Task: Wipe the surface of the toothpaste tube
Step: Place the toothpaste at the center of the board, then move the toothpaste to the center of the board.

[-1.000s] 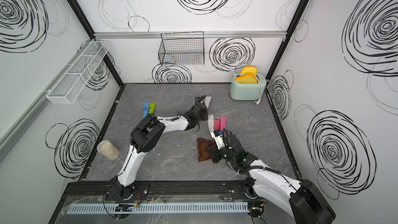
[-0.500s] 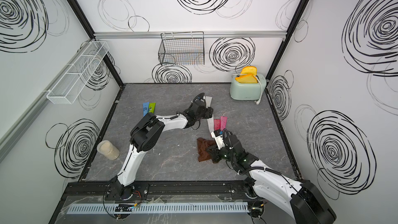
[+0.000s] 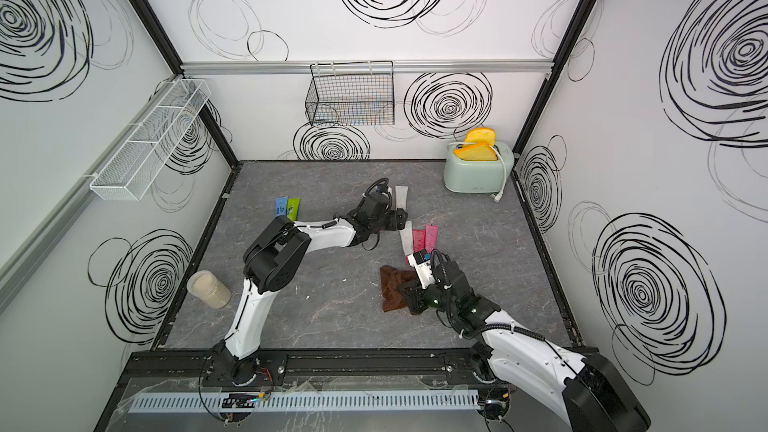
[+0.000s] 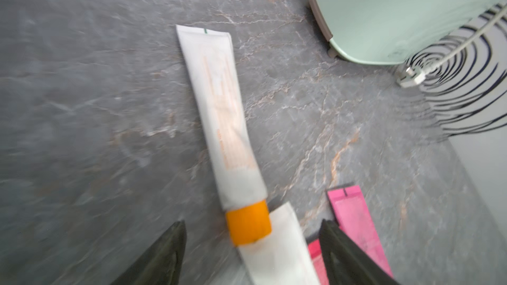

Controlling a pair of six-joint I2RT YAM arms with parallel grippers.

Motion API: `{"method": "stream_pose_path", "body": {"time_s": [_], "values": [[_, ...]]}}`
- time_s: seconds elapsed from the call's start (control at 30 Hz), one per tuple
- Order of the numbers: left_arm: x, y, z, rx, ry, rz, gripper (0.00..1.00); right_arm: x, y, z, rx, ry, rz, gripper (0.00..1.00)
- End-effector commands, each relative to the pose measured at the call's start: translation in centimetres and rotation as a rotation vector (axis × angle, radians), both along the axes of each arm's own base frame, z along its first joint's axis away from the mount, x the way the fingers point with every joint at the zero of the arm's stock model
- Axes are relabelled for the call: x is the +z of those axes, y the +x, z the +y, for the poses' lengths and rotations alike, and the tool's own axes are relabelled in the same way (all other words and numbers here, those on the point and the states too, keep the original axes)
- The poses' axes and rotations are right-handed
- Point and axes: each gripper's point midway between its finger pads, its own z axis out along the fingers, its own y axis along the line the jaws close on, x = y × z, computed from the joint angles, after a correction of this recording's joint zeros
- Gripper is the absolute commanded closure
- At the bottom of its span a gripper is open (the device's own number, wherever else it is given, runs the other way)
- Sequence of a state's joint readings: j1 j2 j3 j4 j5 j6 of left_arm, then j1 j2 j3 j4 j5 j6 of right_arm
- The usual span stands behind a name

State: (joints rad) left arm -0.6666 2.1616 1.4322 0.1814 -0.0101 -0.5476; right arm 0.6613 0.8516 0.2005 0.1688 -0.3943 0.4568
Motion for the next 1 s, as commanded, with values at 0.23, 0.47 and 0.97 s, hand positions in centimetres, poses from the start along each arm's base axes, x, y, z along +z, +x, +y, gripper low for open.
{"method": "stream_pose_path", "body": {"time_s": [0.23, 0.47, 0.97], "values": [[9.4, -2.0, 21.5, 0.244, 0.361, -0.070, 0.19, -0.2, -0.3, 0.4, 0.034, 0.006, 0.008, 1.00], [6.7, -2.8, 34.6, 0.483, 0.422, 0.025, 0.27, -1.0, 0.0, 1.2, 0.067, -0.030, 0.022, 1.00], [1.5, -0.3, 34.9, 0.406, 0.415, 0.134, 0.53, -2.0, 0.6, 1.9, 0.060, -0.091, 0.021, 1.00]]}}
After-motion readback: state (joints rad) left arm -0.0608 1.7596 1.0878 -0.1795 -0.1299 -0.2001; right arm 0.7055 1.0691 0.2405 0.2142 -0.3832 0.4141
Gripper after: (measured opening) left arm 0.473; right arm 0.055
